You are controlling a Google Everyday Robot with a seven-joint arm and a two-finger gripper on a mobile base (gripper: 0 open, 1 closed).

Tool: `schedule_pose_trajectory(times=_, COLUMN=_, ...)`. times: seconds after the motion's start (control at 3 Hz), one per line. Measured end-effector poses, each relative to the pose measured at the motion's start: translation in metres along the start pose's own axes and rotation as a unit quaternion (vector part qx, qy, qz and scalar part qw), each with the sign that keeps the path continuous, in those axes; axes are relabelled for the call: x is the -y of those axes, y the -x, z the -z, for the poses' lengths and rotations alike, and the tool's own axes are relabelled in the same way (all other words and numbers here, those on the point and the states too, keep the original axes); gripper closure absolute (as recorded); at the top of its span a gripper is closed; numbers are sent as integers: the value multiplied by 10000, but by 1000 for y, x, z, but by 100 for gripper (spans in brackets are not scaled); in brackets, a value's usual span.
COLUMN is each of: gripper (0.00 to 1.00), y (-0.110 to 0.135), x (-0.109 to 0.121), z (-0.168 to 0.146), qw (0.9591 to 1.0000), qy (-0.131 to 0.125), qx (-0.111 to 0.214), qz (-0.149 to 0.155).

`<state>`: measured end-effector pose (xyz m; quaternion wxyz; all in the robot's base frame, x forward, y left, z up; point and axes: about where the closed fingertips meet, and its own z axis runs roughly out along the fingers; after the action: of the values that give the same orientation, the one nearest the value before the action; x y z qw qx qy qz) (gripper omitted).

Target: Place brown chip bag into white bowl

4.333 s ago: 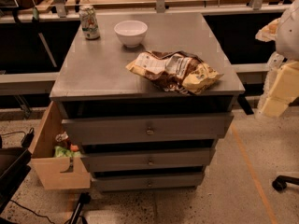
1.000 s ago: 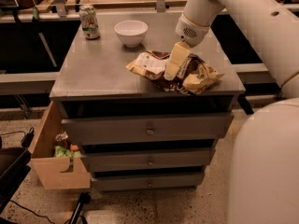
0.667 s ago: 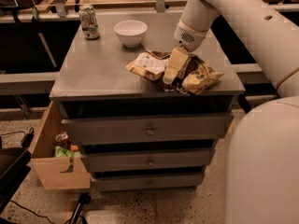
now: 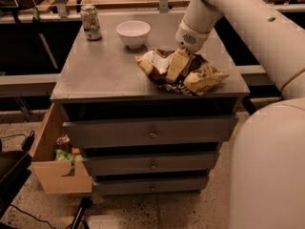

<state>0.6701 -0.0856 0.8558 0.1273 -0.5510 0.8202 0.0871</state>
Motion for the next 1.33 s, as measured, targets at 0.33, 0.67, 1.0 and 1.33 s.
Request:
schedule_pose_trajectory(times=0.33, gripper=86, y=2, x=2, z=-3, qw=10000, qy=-17, qx=29, qz=3)
schedule_pose_trajectory(times=0.67, gripper=100, y=3, x=2, z=0, qw=10000, qy=-18, qx=29, qz=3)
schedule_pose_trajectory(times=1.0, gripper=100, y=4, x=2, z=0, qw=10000, qy=-19, qx=29, qz=3)
schedule_pose_trajectory(times=1.33, gripper=100, y=4, x=2, z=1, qw=10000, qy=-20, qx=28, qz=3)
